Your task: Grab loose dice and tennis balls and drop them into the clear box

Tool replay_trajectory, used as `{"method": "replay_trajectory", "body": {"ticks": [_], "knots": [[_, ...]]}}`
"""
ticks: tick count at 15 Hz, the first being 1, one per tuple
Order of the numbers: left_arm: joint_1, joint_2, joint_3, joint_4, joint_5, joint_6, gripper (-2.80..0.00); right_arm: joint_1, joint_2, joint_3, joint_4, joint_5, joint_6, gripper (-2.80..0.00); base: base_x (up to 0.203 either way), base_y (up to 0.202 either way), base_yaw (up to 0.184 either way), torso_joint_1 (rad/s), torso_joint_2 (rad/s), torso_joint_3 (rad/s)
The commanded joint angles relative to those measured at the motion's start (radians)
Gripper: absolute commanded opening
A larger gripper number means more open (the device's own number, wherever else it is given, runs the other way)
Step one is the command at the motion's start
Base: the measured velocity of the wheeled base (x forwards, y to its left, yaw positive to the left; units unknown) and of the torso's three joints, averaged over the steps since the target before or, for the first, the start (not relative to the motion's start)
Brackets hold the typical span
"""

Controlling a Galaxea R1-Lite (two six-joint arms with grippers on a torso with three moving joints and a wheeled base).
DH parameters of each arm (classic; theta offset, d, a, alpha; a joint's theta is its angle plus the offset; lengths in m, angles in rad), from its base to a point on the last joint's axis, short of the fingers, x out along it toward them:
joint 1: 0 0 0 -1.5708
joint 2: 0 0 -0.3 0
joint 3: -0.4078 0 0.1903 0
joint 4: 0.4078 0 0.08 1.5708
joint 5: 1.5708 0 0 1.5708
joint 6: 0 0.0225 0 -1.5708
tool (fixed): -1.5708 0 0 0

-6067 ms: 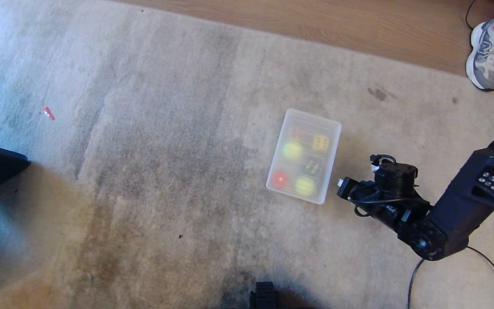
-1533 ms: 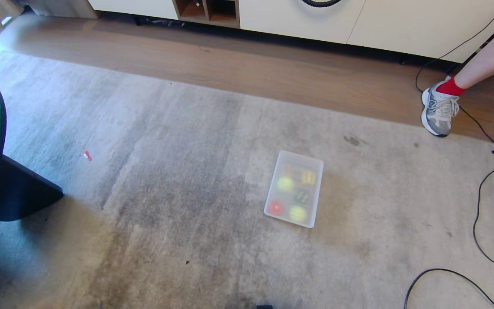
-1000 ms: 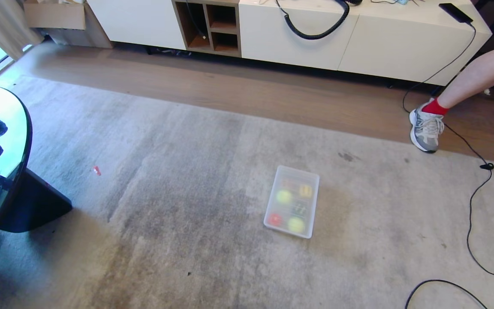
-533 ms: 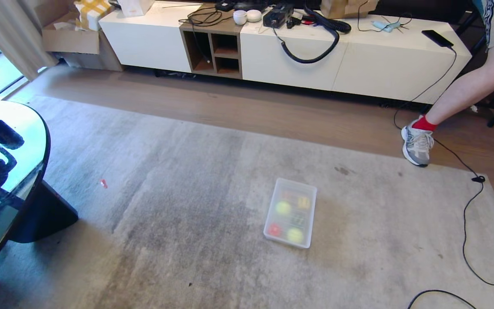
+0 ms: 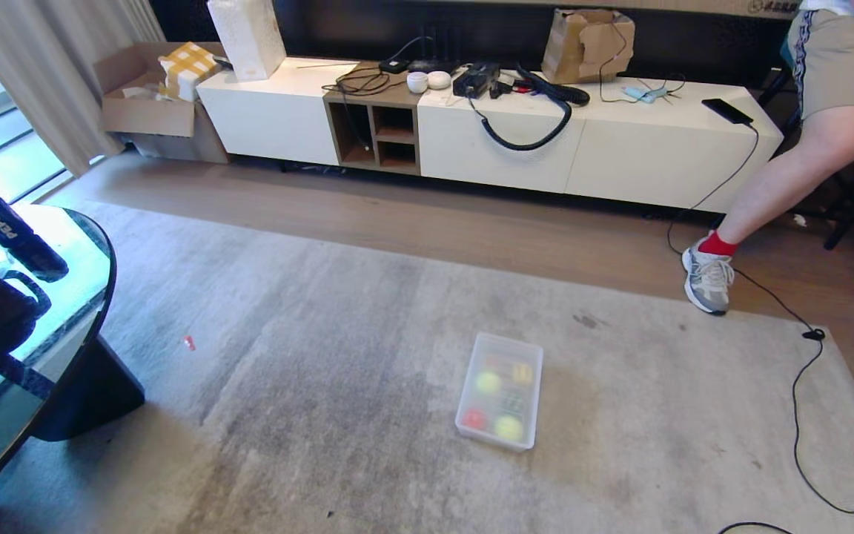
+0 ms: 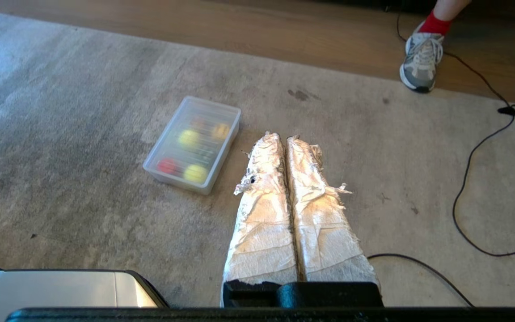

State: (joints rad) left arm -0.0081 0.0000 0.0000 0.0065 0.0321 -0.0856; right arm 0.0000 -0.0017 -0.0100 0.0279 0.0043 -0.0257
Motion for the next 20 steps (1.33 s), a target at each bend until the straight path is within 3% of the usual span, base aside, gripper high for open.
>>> {"method": "replay_trajectory", "body": {"ticks": [1, 20], "knots": [[0.0, 0.0, 0.0, 0.0, 0.0, -0.002, -2.8, 0.0, 0.0, -0.001, 0.0, 0.0, 0.0, -2.8, 0.0, 0.0, 0.0, 0.002, 0.0, 0.203], [0.0, 0.0, 0.0, 0.001, 0.0, 0.003, -2.8, 0.0, 0.0, 0.001, 0.0, 0.0, -0.004, -2.8, 0.0, 0.0, 0.0, 0.002, 0.0, 0.178]]}}
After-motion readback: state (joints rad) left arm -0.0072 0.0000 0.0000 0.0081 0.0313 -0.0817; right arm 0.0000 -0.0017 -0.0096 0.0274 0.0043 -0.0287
